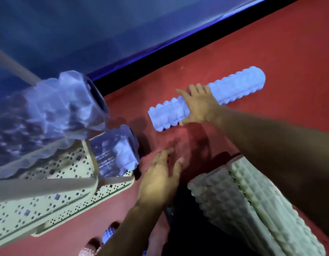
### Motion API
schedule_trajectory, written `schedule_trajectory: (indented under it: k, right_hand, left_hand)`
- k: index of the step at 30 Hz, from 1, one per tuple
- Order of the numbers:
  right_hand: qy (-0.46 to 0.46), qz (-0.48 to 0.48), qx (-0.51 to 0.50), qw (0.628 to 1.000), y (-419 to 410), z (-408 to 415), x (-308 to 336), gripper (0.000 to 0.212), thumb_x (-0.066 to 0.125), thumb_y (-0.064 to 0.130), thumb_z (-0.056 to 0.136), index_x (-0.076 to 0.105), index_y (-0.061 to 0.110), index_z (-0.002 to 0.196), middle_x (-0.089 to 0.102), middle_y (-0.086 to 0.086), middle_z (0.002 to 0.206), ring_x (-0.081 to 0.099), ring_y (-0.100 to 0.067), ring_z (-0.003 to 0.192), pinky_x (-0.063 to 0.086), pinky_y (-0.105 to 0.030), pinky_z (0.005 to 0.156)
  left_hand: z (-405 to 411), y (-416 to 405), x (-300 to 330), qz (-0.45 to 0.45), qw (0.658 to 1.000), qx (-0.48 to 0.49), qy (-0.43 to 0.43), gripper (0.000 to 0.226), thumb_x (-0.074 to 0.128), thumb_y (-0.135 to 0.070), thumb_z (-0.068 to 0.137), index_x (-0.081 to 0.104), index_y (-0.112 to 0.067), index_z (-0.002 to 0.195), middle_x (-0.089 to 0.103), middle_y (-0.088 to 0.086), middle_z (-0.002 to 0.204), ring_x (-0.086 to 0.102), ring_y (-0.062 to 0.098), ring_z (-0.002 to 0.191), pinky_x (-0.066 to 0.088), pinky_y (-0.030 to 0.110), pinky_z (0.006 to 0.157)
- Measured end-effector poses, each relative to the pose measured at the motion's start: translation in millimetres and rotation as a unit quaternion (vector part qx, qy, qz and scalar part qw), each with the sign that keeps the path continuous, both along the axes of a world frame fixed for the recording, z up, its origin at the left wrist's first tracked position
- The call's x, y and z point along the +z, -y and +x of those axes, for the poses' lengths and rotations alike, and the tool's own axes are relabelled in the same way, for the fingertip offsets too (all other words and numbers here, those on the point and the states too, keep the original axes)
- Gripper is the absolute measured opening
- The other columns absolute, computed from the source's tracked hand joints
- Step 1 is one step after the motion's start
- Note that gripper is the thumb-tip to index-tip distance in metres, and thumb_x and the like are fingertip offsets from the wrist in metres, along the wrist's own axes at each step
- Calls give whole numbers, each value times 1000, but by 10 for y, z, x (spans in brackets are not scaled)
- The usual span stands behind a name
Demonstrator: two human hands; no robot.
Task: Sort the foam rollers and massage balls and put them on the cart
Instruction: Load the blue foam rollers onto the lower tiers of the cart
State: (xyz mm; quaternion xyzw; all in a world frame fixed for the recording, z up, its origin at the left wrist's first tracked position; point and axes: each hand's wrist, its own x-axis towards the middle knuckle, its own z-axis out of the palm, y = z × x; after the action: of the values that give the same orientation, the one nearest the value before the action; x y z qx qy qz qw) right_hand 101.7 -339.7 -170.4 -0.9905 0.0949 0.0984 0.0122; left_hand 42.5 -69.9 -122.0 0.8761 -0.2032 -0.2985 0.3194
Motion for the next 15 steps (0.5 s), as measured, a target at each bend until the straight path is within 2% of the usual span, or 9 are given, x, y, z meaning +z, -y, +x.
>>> schedule_trajectory:
  k: [2,5,6,8,10,12,15]
  right_hand:
    - [6,-48,49,998,10,49,-2,123,75,78,49,34,27,154,44,-14,140,42,-33,124,29,-45,103]
    - [-84,-26,64,994,38,18,-32,129,78,77,49,22,33,156,24,-9,161,26,-28,145,14,-48,118]
    - [-120,-8,55,991,35,-8,-53,127,79,74,51,20,34,156,27,-5,160,27,-26,146,11,-48,119]
    - [-150,28,45,987,2,-67,-73,116,83,66,54,27,34,150,45,0,144,45,-27,132,24,-45,114]
    - [-129,33,58,989,-61,-156,-37,103,82,61,56,35,32,143,50,0,128,53,-29,117,36,-41,102]
    - [-92,32,69,993,-108,-289,68,96,78,60,62,37,30,143,50,-2,124,53,-30,111,40,-41,96]
    - [-49,47,52,996,-170,-468,393,96,77,61,66,37,30,147,50,-2,122,53,-30,107,38,-40,91]
  left_hand:
    - [14,34,-78,0,1000,10,-8,41,55,-49,97,53,-31,134,60,-11,133,56,9,124,46,38,105]
    - [-19,56,-133,1,1000,17,-22,40,57,-46,97,54,-30,134,60,-12,131,56,9,123,44,36,106]
    - [-28,57,-142,3,999,21,-24,40,58,-46,97,54,-31,134,61,-12,131,56,9,123,44,36,106]
    - [-52,48,-133,1,999,32,-29,39,58,-46,97,54,-32,133,61,-13,129,57,9,121,44,37,105]
    - [-76,-6,-70,1,999,29,-27,39,57,-47,97,55,-31,133,61,-13,129,58,10,120,46,37,104]
    - [-89,-91,57,-3,999,28,-20,41,56,-49,97,54,-31,133,61,-13,131,58,10,119,47,38,102]
    - [-106,-227,318,-9,999,39,-5,41,54,-51,98,54,-31,133,60,-11,131,59,8,116,48,36,103]
